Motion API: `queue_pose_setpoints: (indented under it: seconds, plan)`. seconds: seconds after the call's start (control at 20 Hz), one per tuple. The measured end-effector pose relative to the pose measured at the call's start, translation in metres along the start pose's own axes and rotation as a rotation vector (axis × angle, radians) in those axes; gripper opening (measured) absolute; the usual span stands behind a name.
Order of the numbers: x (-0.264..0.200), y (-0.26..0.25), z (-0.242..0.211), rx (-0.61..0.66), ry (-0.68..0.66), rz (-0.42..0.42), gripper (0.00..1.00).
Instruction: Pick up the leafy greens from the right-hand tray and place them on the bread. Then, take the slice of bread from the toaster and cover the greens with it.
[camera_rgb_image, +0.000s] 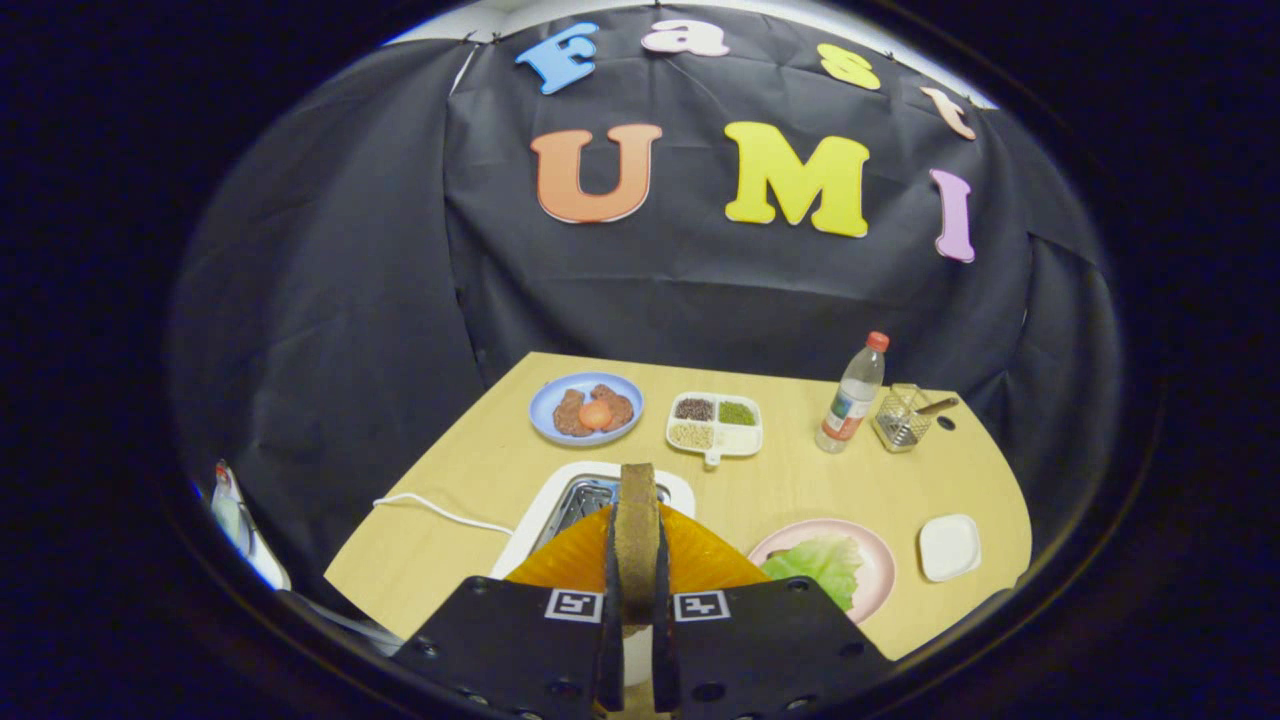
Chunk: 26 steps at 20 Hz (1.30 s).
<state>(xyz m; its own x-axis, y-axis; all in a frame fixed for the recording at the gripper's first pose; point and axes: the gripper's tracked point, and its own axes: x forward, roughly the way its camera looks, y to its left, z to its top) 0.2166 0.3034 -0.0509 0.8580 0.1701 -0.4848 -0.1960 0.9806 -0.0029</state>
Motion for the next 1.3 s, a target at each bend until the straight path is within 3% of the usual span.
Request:
queue_pose_setpoints:
  seconds: [0.3, 0.7, 1.0, 1.3]
  plan:
    - [-0.069, -0.029, 0.044, 0.001, -0.149, -0.023, 0.11]
    - [-0.143, -0.120, 0.062, 0.058, -0.270, -0.089, 0.11]
    - [-0.131, -0.179, 0.042, 0.107, -0.236, -0.115, 0.11]
    - [-0.076, -0.185, 0.009, 0.124, -0.171, -0.071, 0.11]
